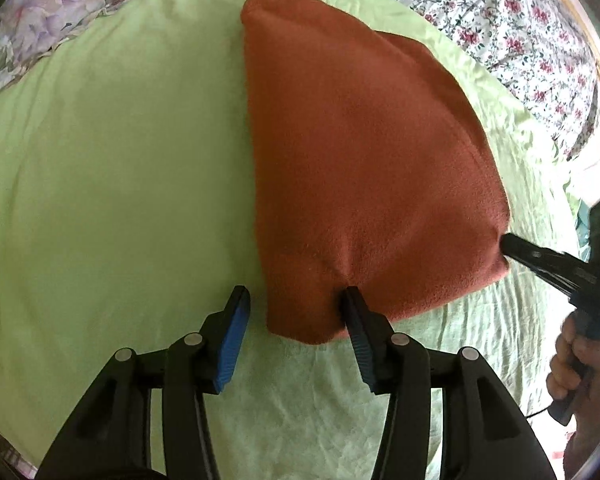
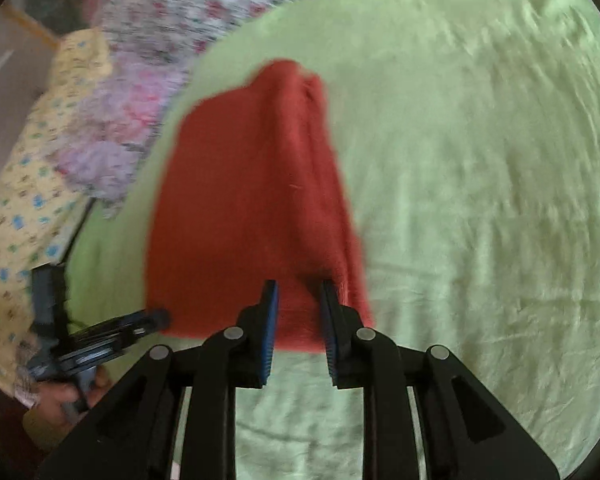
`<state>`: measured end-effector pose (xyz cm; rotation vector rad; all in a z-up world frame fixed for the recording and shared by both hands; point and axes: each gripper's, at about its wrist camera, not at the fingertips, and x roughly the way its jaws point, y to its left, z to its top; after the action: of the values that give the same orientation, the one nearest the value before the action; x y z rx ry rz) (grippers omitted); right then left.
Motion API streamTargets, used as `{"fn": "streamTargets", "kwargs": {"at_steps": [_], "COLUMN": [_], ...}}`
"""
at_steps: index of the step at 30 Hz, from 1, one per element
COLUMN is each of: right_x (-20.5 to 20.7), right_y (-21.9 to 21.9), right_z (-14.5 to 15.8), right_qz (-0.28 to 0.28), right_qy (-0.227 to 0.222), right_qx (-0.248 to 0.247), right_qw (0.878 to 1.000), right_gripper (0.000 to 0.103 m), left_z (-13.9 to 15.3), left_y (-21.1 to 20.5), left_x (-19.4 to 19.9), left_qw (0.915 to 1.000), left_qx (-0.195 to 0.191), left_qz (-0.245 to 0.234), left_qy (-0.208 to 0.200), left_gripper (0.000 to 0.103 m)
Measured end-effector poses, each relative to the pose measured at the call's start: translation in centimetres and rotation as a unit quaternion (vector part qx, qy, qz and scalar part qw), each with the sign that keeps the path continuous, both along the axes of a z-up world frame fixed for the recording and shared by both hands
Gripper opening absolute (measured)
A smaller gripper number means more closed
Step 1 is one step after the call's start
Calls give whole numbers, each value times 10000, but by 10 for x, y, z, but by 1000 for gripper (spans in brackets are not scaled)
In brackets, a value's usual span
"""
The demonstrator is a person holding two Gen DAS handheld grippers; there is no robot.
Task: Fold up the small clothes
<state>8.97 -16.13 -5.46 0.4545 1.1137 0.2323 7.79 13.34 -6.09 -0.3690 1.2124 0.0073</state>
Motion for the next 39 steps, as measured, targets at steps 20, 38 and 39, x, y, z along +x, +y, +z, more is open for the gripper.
{"fn": "streamTargets", "kwargs": {"at_steps": [20, 38, 39], "right_x": [-78, -136, -134], "right_y": [21, 82, 84], "right_z": [36, 16, 18], "right_qz": [-205, 818, 829], "right_qy": [-800, -808, -848], "right_qx": [-624, -1334, -1340], "right_qw": [9946, 9844, 9839], "right_gripper": [52, 79, 80], "left_z": [45, 43, 45], "left_y": [-16, -16, -16], "left_x": [-66, -124, -121], "left_qw": [9892, 9803, 9797], "left_qx": [1045, 1642, 1667], "left_qz": [-280, -425, -443], "left_qy": [-989, -1009, -1018], "left_gripper": [65, 81, 81]}}
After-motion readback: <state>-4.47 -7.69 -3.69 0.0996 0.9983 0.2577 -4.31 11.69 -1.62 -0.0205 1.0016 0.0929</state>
